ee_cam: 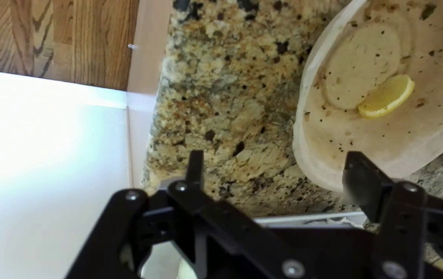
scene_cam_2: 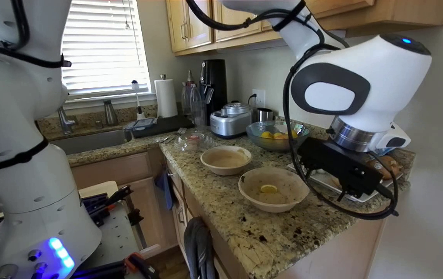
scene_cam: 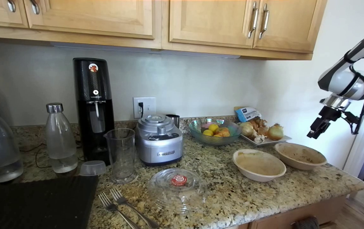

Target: Unstack the bowls

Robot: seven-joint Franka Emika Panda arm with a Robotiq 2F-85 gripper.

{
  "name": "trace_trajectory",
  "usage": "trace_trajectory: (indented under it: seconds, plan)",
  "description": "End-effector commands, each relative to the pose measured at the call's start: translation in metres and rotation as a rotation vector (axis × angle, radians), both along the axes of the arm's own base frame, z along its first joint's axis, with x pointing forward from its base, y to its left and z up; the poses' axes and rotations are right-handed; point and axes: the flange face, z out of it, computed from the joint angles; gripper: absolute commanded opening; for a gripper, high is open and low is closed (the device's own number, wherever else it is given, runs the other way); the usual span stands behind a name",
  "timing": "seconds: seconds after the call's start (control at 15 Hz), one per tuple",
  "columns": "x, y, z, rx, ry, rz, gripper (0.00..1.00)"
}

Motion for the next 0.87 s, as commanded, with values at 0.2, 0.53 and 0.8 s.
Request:
trace_trajectory:
  seconds: [0.2,0.53,0.8]
  plan:
    - [-0.033,0.025,0.075,-0.158,-0.094,0.075,1.0]
    - [-0.038,0.045,0.111,-0.199,-0.105,0.114,1.0]
    - [-0.021,0.034,0.101,-0.17,-0.103,0.121,1.0]
